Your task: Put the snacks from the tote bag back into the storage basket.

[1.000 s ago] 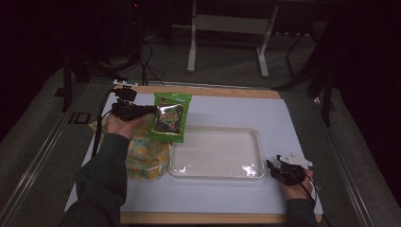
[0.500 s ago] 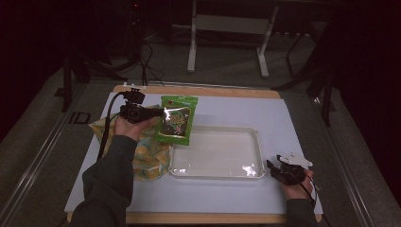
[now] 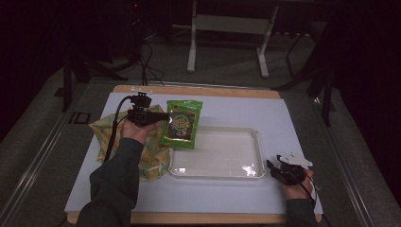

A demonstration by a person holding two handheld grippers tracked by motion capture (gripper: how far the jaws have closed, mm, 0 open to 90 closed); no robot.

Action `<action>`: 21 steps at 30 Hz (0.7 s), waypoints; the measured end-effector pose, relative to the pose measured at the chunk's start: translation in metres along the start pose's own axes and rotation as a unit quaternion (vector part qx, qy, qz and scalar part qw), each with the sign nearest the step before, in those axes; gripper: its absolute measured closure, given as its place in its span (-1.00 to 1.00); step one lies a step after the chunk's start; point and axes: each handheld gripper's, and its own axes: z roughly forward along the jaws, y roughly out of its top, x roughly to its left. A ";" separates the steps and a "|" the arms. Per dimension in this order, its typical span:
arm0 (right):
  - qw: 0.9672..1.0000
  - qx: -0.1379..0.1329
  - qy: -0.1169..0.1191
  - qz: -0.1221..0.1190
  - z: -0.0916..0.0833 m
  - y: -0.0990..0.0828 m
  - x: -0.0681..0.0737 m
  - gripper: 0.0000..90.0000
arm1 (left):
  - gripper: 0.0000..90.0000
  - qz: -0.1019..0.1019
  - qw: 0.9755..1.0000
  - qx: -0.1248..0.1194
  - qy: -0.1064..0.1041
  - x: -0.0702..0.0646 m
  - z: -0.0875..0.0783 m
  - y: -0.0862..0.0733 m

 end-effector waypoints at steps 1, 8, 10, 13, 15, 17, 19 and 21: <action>1.000 0.000 0.000 0.000 0.000 0.000 0.000 0.12 | 0.99 -0.001 1.000 0.001 -0.001 -0.001 0.002 0.000; 1.000 0.000 0.001 0.001 0.000 0.000 0.000 0.12 | 0.99 -0.003 1.000 0.009 -0.006 -0.005 0.012 -0.002; 1.000 0.000 0.000 0.000 0.000 0.000 0.000 0.12 | 0.99 -0.002 1.000 0.011 -0.008 -0.007 0.015 -0.003; 1.000 0.000 0.001 0.001 0.000 0.000 0.000 0.12 | 0.99 -0.003 1.000 0.016 -0.008 -0.008 0.019 -0.004; 1.000 0.000 0.001 0.001 0.000 0.000 0.000 0.12 | 0.99 -0.005 1.000 0.017 -0.008 -0.009 0.022 -0.005; 1.000 0.000 0.001 0.001 0.000 0.000 0.000 0.12 | 0.99 -0.004 1.000 0.020 -0.009 -0.009 0.024 -0.005; 1.000 0.000 0.001 0.001 0.000 0.000 0.000 0.12 | 0.99 -0.003 1.000 0.022 -0.008 -0.010 0.026 -0.006; 1.000 0.000 0.001 0.001 0.000 0.000 0.000 0.12 | 0.99 -0.003 1.000 0.023 -0.008 -0.011 0.028 -0.007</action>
